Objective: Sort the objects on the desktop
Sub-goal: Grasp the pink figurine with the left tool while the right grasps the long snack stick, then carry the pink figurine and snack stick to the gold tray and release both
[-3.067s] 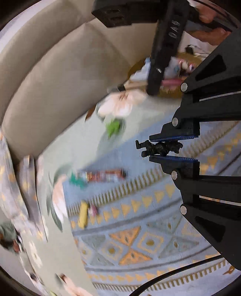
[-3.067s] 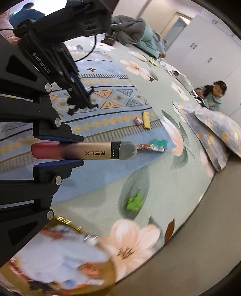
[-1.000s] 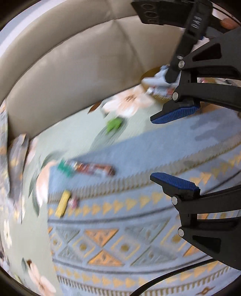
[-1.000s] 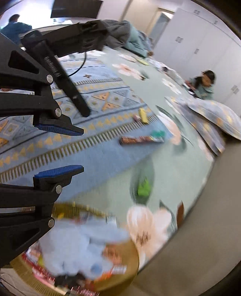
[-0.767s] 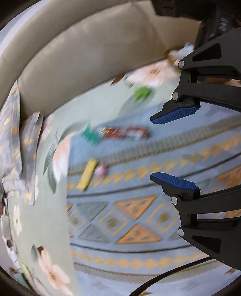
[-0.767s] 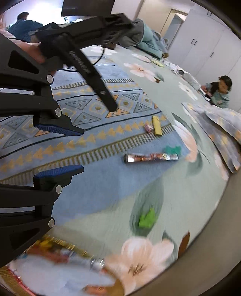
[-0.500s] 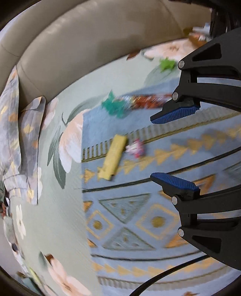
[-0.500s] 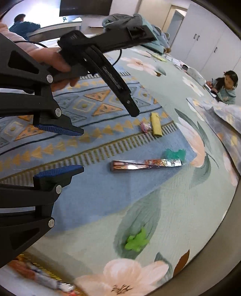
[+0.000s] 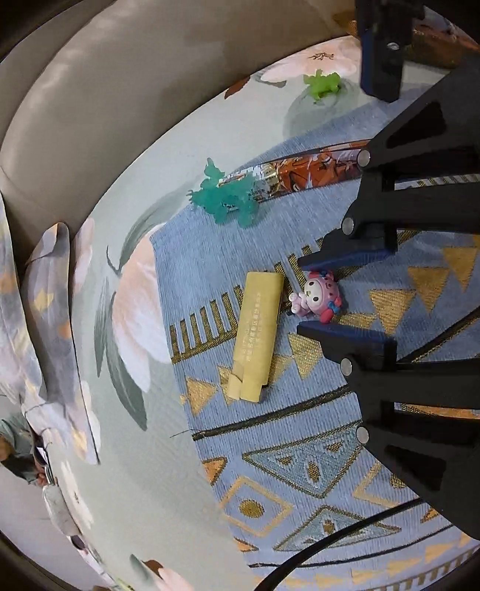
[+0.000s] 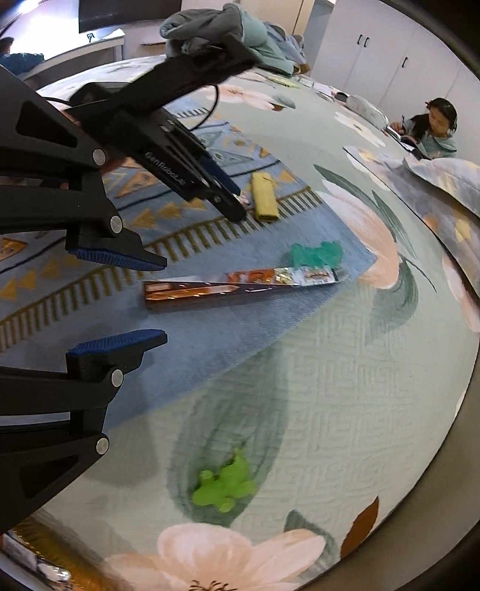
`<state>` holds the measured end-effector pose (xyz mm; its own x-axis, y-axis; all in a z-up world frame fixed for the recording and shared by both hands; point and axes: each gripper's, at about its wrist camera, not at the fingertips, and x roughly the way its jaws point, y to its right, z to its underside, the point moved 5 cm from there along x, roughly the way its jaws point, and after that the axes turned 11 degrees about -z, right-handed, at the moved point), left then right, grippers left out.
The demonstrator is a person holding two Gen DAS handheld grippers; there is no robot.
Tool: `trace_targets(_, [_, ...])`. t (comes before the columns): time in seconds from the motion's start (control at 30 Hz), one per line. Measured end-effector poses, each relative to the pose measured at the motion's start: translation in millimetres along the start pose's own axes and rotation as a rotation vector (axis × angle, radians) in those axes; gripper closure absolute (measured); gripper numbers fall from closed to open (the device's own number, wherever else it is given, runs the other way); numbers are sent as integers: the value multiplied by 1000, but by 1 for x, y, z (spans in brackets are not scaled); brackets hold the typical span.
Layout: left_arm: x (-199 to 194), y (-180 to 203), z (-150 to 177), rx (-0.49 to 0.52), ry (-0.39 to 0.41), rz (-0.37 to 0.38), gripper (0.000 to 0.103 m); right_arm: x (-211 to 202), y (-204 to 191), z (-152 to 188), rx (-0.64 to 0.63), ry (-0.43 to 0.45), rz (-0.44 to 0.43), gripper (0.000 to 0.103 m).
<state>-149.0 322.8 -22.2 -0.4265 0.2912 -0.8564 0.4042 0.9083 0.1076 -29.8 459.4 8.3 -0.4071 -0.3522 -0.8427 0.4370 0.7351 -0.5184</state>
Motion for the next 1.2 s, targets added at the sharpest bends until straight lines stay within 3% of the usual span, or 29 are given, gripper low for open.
trace_targets(0.23, [-20, -8, 2, -26, 8, 29, 78, 24, -11, -25, -40, 57, 28, 71])
trace_targets(0.47, [-41, -19, 13, -73, -7, 37, 78, 63, -9, -27, -147, 31, 169, 71])
trace_targets(0.53, [-46, -20, 18, -77, -12, 38, 78, 62, -13, -26, -189, 72, 200, 71])
trace_targets(0.63, [-58, -20, 27, -71, -13, 28, 78, 62, -13, -21, -205, 94, 197, 85])
trace_targets(0.77, [-75, -20, 41, -74, -14, 18, 78, 50, -9, -13, -185, 91, 176, 86])
trace_targets(1.03, [-127, 6, 69, -50, -15, 28, 78, -7, 2, 53, -152, 69, 128, 86])
trace_targets(1.2, [-165, 44, 91, -2, -28, 88, 78, -58, 8, 112, -165, 59, 62, 86])
